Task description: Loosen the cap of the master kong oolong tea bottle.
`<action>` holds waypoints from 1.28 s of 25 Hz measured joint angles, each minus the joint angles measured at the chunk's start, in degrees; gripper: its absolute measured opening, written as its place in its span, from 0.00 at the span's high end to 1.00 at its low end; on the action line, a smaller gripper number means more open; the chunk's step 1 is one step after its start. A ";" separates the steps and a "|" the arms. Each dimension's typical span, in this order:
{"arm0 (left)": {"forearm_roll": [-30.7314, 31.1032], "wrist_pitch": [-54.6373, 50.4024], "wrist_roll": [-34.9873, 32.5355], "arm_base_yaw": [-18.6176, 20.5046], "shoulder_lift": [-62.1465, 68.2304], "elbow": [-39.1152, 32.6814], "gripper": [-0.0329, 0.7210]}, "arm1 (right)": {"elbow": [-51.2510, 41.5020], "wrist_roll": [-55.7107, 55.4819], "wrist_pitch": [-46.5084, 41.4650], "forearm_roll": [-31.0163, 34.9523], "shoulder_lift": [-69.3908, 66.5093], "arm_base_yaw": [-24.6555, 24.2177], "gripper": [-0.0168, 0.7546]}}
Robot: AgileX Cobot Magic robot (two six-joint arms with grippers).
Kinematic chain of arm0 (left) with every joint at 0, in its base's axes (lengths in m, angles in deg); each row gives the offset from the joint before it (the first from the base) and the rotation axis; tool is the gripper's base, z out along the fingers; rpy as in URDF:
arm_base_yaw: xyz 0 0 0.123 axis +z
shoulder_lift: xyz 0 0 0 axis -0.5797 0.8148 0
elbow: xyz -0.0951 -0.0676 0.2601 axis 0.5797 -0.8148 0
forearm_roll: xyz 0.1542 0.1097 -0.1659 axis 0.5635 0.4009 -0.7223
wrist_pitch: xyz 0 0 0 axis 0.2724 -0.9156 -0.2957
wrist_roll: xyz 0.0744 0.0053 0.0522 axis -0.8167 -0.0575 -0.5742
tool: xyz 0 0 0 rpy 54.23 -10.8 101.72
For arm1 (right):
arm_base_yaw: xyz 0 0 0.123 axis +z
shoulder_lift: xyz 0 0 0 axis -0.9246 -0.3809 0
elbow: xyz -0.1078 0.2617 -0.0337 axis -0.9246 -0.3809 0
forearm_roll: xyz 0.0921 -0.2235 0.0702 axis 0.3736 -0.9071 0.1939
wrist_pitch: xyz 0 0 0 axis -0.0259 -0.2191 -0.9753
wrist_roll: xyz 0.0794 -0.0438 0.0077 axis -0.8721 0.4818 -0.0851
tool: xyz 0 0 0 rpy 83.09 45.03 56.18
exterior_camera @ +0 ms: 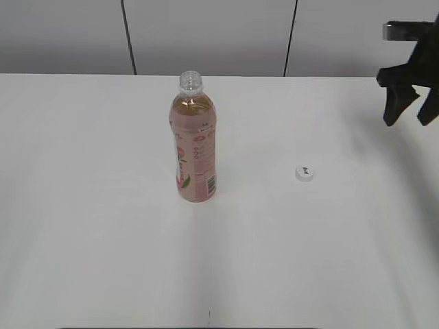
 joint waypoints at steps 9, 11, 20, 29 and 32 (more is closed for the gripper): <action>0.42 0.00 0.31 0.00 0.00 0.01 0.48 | -3.08 -3.37 -0.03 -4.29 7.37 -2.82 0.38; 0.42 0.02 0.36 0.00 0.00 0.01 0.49 | -5.78 -3.55 0.26 -5.15 11.99 -2.82 0.39; 0.48 0.02 0.35 0.00 0.00 0.01 0.50 | -32.52 -4.25 6.47 -5.24 44.25 -2.82 0.39; 0.48 0.07 0.35 0.00 -2.96 0.01 0.56 | -56.25 -5.86 8.60 -5.24 81.38 -2.82 0.40; 0.48 0.07 0.35 0.00 -5.71 0.01 0.56 | -60.47 -7.05 6.37 -5.30 90.62 -2.82 0.40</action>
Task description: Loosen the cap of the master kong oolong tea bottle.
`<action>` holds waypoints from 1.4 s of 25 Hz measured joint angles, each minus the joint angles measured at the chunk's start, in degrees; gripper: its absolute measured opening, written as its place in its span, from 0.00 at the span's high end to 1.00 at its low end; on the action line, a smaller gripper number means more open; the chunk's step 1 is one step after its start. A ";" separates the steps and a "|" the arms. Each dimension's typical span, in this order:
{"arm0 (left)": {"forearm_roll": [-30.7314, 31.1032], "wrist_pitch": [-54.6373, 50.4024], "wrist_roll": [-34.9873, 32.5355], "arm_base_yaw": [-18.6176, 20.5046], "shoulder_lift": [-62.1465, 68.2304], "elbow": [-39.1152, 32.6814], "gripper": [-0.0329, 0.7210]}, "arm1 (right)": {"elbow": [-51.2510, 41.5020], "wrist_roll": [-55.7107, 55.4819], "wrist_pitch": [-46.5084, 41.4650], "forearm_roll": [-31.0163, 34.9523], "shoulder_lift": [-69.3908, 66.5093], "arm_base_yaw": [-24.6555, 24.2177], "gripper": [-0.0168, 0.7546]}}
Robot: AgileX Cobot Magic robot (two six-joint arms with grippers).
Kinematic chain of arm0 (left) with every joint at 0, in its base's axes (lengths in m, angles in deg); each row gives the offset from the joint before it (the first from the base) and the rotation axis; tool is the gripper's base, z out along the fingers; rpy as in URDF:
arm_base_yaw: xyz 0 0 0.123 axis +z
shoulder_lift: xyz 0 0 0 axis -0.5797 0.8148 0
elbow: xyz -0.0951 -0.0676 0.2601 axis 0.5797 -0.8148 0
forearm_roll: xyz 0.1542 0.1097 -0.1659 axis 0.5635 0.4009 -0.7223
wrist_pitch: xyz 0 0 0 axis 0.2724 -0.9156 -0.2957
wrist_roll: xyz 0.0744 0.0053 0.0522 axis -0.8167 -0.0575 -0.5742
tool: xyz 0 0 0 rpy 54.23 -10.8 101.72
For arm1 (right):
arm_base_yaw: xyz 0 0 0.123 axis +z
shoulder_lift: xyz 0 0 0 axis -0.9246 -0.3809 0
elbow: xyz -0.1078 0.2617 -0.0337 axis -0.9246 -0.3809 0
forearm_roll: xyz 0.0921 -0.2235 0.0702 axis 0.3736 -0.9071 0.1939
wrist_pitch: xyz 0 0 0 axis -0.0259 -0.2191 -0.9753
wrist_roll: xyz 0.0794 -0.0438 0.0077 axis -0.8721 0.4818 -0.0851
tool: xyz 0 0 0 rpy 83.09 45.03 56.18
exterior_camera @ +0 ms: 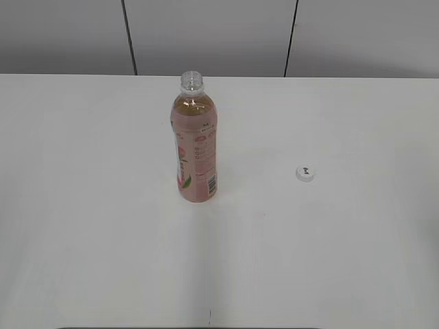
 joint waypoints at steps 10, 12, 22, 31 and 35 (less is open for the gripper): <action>0.01 -0.01 0.00 -0.60 -7.93 0.00 0.60 | -7.20 -0.60 -5.27 -0.62 19.58 0.00 0.44; 0.01 -0.01 0.00 -1.65 -7.93 0.00 0.62 | -7.25 -0.60 -5.27 -0.62 23.29 0.00 0.45; 0.07 -0.01 0.00 -5.50 -7.93 0.00 0.63 | -7.64 0.88 -3.68 -1.47 29.65 0.00 0.49; 0.07 -0.01 0.00 -5.50 -7.93 0.00 0.64 | -9.41 0.65 0.00 -1.47 29.65 0.00 0.49; 0.07 -0.01 0.00 -5.50 -7.93 0.00 0.64 | -9.41 0.65 0.28 -1.47 29.65 0.00 0.49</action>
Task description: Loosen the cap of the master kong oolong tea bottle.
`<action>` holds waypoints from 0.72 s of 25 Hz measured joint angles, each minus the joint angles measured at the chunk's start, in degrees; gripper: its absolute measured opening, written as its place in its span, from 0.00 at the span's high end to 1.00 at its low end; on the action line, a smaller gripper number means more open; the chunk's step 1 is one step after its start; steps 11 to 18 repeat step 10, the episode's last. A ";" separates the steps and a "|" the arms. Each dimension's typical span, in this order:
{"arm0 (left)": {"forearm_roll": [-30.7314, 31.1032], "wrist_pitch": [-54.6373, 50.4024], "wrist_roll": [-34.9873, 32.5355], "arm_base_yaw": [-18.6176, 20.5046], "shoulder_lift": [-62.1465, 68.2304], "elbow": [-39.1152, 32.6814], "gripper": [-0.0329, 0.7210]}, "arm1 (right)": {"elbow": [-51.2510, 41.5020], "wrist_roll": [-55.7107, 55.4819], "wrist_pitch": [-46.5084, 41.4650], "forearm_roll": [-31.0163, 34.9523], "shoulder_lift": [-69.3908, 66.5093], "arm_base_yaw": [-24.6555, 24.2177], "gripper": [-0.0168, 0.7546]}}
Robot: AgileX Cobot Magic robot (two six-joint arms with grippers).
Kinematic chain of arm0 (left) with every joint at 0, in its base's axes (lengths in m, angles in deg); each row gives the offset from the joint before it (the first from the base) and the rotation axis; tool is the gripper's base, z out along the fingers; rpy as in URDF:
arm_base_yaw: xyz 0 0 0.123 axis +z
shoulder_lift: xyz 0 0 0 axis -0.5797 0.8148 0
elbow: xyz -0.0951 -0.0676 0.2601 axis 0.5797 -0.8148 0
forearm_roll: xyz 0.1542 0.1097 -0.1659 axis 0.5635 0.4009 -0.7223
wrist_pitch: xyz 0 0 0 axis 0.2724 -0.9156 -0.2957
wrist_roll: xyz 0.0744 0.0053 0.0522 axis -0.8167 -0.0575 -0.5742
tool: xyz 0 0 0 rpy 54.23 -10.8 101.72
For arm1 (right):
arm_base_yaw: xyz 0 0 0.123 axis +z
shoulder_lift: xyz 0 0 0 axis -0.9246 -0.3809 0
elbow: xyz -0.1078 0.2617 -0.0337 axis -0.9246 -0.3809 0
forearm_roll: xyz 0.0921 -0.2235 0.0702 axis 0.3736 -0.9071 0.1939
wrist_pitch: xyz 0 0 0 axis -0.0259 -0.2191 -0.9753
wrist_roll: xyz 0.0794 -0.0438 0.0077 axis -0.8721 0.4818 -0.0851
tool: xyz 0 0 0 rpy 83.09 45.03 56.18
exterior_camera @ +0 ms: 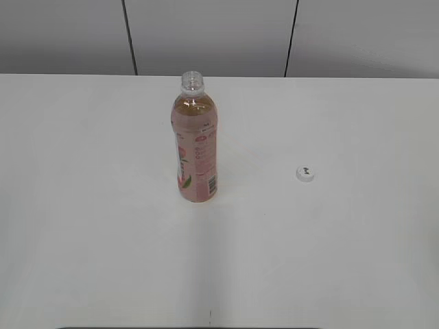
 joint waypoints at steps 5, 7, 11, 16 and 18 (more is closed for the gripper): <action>0.00 0.00 0.00 0.00 0.00 0.00 0.64 | 0.00 0.00 0.06 0.00 0.00 0.00 0.49; 0.00 0.00 0.00 0.00 0.00 0.00 0.64 | 0.00 0.00 0.06 0.00 0.00 0.00 0.49; 0.00 0.00 0.00 0.00 0.00 0.00 0.64 | 0.00 0.00 0.06 0.00 0.00 0.00 0.49; 0.00 0.00 0.00 0.00 0.00 0.00 0.64 | 0.00 0.00 0.06 0.00 0.00 0.00 0.49; 0.00 0.00 0.00 0.00 0.00 0.00 0.64 | 0.00 0.00 0.06 0.00 0.00 0.00 0.49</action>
